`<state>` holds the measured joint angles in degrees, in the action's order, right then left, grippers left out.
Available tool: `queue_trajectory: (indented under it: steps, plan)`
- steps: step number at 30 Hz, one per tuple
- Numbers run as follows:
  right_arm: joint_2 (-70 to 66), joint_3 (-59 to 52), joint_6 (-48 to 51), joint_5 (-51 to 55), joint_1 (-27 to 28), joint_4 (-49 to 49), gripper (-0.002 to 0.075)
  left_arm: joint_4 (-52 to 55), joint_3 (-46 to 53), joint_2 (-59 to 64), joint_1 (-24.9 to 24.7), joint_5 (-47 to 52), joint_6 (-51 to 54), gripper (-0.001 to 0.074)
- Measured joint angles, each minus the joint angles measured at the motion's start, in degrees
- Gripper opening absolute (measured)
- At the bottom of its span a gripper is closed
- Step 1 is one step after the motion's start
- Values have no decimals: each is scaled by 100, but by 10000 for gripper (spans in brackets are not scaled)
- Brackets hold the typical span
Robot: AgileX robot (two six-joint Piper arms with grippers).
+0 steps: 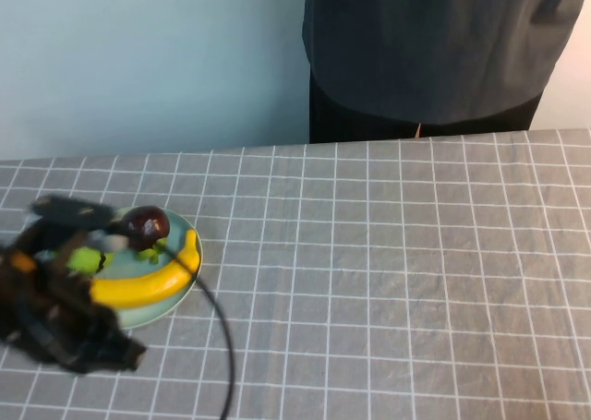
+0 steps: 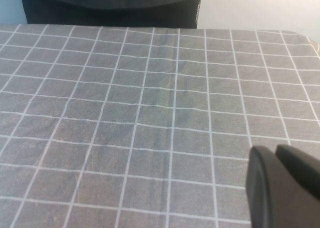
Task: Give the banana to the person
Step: Pick up the banana
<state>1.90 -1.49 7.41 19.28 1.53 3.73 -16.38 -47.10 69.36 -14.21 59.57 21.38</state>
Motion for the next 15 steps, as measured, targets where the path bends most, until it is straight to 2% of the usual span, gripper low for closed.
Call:
queue_trajectory:
  steps: [4, 10, 12, 15]
  plan:
    - [0, 0, 0, 0, 0, 0, -6, 569, -644, 856, -347, 10, 115, -4]
    - [0, 0, 0, 0, 0, 0, -6, 1016, -1512, 2059, -368, 5, 814, 16]
    - [0, 0, 0, 0, 0, 0, -6, 1156, -1668, 2367, -334, -68, 1149, 79]
    - [0, 0, 0, 0, 0, 0, -6, 1718, -1742, 2774, -276, -306, 1514, 249]
